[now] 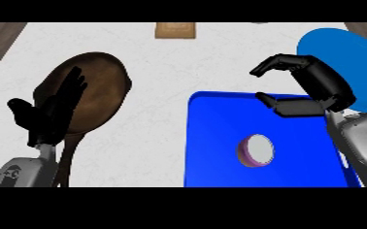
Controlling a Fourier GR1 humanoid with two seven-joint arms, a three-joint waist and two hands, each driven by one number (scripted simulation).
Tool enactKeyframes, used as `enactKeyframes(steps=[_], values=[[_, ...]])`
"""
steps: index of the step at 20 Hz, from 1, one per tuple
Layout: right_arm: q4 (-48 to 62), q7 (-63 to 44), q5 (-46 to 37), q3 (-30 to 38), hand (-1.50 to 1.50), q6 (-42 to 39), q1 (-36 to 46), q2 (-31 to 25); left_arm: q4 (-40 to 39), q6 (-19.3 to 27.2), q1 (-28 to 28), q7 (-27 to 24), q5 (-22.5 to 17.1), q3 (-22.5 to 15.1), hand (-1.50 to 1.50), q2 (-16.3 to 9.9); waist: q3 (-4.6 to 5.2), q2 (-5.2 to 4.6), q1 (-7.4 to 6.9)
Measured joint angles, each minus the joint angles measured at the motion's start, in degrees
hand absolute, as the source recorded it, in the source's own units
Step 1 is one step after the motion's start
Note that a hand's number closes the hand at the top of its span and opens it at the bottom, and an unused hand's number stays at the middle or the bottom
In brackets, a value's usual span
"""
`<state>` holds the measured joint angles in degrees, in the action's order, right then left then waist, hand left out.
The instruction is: Pick the can from the tray and place it in the plate
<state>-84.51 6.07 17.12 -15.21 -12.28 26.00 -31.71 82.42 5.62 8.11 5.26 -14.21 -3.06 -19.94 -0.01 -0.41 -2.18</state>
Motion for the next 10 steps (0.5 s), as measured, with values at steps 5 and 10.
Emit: enactKeyframes(steps=[5,10], values=[[9.11,16.41,-1.11,-0.98,-1.50,-11.54,-3.09,0.00,-0.95,1.49,1.12,1.95,2.64,-1.57,0.00,0.49,-0.13,-0.18,0.78],[14.20,28.11,-11.64,-4.32,-1.50,-16.52,-1.99,-3.46,-1.48,1.24,0.78,2.17,3.33,-1.45,0.00,0.48,-0.10,0.00,1.03]])
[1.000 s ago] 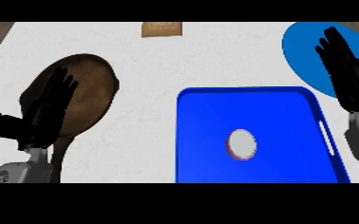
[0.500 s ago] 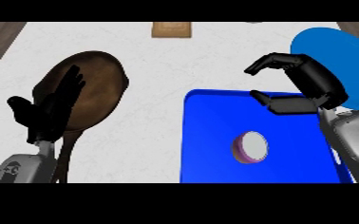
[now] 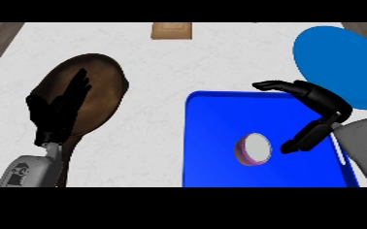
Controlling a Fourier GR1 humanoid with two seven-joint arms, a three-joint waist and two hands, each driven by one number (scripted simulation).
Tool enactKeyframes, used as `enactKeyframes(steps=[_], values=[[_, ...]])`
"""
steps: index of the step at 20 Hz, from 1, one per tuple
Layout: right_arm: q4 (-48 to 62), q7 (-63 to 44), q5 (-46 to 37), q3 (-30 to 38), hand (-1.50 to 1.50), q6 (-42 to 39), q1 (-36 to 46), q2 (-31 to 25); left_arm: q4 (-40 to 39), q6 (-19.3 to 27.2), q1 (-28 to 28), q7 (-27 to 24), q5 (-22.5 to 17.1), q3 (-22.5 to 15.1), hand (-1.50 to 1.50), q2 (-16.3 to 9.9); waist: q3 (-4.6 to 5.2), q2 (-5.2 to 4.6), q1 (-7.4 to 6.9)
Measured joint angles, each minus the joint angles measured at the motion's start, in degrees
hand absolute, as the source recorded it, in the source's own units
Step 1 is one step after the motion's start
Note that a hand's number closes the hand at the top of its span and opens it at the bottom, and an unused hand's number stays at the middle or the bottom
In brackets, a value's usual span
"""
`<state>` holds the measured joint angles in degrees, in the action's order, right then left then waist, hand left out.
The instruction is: Pick the can from the tray and place it in the plate
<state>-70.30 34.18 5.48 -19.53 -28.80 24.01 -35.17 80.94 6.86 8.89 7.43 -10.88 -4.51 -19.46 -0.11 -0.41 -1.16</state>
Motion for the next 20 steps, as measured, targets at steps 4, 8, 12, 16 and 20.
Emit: enactKeyframes(steps=[4,8,12,16,20], values=[[1.32,1.94,-6.24,-1.58,-1.50,0.14,2.07,-2.09,0.24,0.11,-0.03,0.56,0.63,0.23,0.00,0.43,0.05,0.20,0.35],[-1.81,-0.03,-10.01,-2.30,-1.50,-0.32,3.02,-2.56,-1.37,-0.13,0.75,0.23,1.25,1.27,0.00,0.96,0.09,0.33,0.84],[-3.92,-2.32,-13.73,-3.55,-1.50,-1.95,3.67,-2.82,-1.15,-0.76,0.99,1.18,1.41,2.04,0.00,0.96,0.12,0.40,0.91],[-6.29,-5.30,-17.33,-5.36,-1.50,-4.12,4.47,-3.48,-1.05,-0.50,1.09,1.27,2.42,1.78,0.00,1.90,0.12,0.42,0.98],[-9.35,-7.03,-23.06,-6.99,-1.50,-3.56,3.72,-2.70,-0.95,-1.16,0.99,1.40,2.76,2.36,0.00,2.00,0.12,0.44,1.05]])
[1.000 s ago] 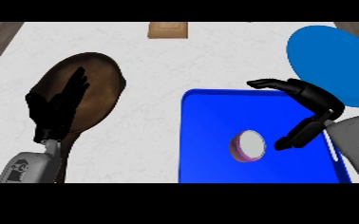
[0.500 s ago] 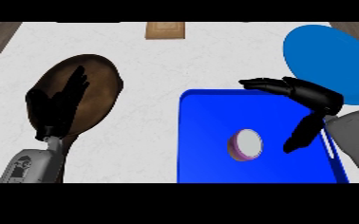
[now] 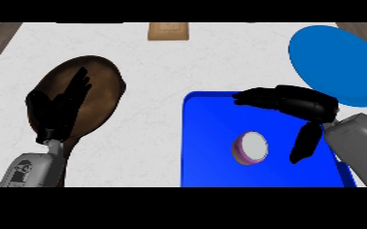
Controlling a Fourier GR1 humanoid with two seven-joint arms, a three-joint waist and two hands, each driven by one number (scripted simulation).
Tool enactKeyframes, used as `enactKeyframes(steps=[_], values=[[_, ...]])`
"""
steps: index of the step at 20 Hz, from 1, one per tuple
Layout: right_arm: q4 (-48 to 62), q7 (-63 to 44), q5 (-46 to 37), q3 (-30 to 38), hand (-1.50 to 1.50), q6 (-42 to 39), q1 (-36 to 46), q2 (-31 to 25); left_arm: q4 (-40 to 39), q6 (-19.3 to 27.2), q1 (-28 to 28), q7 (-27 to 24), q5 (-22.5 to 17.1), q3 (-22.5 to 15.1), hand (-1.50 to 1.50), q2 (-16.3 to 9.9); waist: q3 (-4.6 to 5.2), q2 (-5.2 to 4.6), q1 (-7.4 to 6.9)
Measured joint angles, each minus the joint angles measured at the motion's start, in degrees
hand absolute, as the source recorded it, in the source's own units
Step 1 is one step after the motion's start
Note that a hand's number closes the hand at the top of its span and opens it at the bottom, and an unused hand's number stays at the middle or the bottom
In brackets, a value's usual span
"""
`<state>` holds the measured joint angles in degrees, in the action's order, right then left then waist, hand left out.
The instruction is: Pick the can from the tray and place it in the plate
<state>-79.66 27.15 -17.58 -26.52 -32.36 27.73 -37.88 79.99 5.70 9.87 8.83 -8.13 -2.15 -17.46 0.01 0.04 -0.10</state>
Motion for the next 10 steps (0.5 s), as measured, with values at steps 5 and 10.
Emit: enactKeyframes(steps=[5,10], values=[[-3.08,-3.00,-6.26,-1.16,-1.50,-0.98,-0.68,0.96,-1.38,-1.09,0.26,-1.14,0.15,1.62,0.00,-0.11,0.01,0.01,0.03],[-4.83,-5.96,-11.45,-1.87,-1.50,-3.83,-0.66,2.97,-1.10,-1.90,-0.14,-1.10,0.80,2.02,0.00,0.46,0.00,0.00,0.00]])
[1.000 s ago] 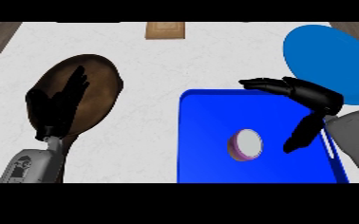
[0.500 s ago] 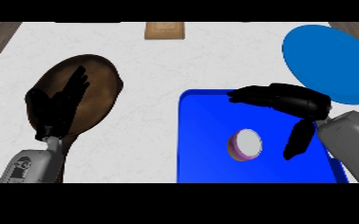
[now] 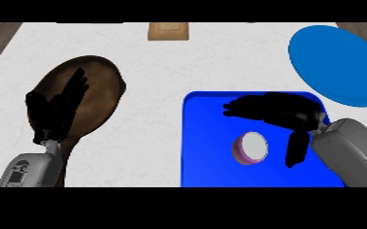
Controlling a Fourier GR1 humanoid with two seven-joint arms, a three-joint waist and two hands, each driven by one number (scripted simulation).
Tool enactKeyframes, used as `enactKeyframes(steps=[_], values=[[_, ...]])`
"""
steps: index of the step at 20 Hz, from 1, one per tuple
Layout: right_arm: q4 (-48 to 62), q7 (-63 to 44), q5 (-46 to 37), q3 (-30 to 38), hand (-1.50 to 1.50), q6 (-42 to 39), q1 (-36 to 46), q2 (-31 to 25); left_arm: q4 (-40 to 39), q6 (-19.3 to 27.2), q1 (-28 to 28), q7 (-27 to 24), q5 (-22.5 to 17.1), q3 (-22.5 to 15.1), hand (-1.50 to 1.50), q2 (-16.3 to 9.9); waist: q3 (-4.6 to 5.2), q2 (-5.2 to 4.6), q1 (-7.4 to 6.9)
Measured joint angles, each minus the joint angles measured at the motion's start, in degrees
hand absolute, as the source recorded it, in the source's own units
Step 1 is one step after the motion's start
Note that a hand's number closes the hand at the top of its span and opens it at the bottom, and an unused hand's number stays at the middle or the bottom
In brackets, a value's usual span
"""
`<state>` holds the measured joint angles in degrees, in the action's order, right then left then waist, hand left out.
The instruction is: Pick the can from the tray and place it in the plate
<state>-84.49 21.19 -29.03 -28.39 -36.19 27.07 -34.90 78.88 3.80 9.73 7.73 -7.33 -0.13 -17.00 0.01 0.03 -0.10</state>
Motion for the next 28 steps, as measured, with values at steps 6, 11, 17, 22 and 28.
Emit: enactKeyframes(steps=[6,11,17,22,28], values=[[0.82,-1.08,-6.02,-0.20,-1.50,-2.49,-0.22,4.53,-0.12,-0.51,1.75,1.56,0.76,1.23,0.00,0.72,0.00,-0.04,-0.03],[2.81,-0.66,-11.64,0.51,-1.50,-1.80,-0.53,7.46,2.38,-1.16,-0.59,2.08,1.63,1.54,0.00,1.34,0.00,-0.02,-0.13],[3.40,0.14,-17.25,1.18,-1.50,-2.04,-1.18,10.32,1.25,-2.02,-0.02,1.46,2.52,2.73,0.00,2.18,0.01,-0.01,-0.04],[3.91,1.42,-21.78,-0.74,1.50,-1.69,-2.29,11.36,2.11,-2.19,-0.13,2.22,3.17,2.97,0.00,2.91,0.04,0.02,-0.04],[3.75,5.29,-24.37,-3.37,1.50,0.87,-2.83,11.34,4.13,-2.70,-0.86,3.58,3.34,3.15,0.00,3.11,0.35,0.42,-0.10]])
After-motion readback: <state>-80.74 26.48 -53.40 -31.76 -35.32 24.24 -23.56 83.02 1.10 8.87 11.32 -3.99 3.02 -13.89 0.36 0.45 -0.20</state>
